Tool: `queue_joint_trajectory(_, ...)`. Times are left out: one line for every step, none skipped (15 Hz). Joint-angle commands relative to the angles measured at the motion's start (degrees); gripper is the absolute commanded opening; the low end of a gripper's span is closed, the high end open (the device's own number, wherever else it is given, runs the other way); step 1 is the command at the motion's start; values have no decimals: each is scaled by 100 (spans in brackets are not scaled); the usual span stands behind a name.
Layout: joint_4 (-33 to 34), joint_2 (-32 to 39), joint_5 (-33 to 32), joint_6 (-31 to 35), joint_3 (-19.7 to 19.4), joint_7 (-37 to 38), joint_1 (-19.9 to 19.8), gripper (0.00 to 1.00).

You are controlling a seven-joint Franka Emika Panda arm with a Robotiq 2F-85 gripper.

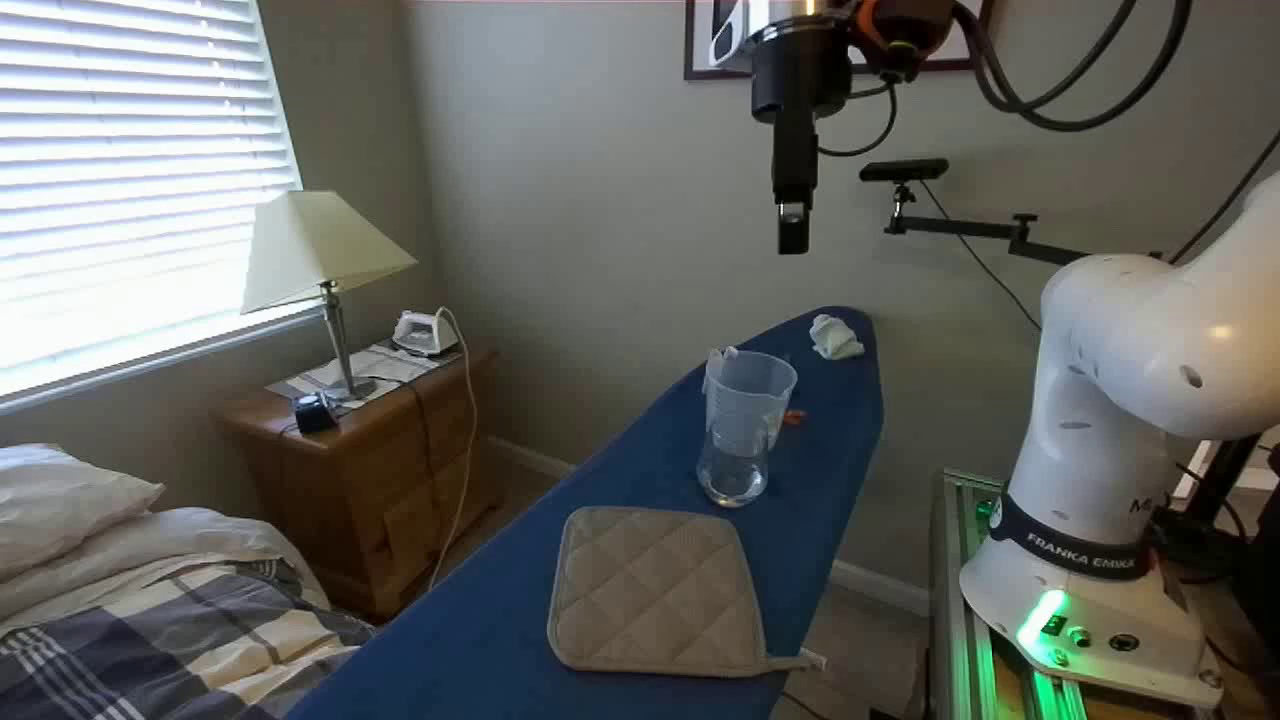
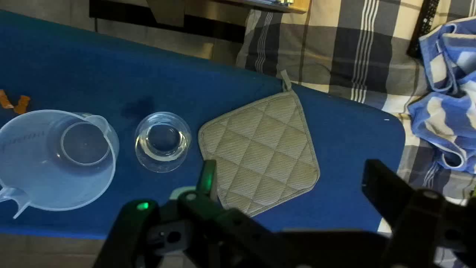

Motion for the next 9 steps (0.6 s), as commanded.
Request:
queue_joint_trajectory(18, 3, 51, -30, 87, -63, -127, 100)
queue_joint_trajectory(18, 3, 51, -30, 87, -63, -127, 100)
queue_joint_trajectory(18, 3, 51, -30, 87, -63, -127, 100)
queue_joint_trajectory(18, 3, 51, -30, 87, -63, -127, 100)
queue_joint_trajectory(8, 51, -42, 62, 36, -75, -210, 100)
queue_joint_trajectory(40, 112, -161, 70, -42, -66, -332, 100)
queue_joint_trajectory(69, 143, -276, 100, -91, -113, -424, 100)
queue_joint_trajectory(118, 192, -426, 77, -152, -164, -534, 100)
queue_joint_trajectory(163, 245, -615, 44, -229, -244, -653, 100)
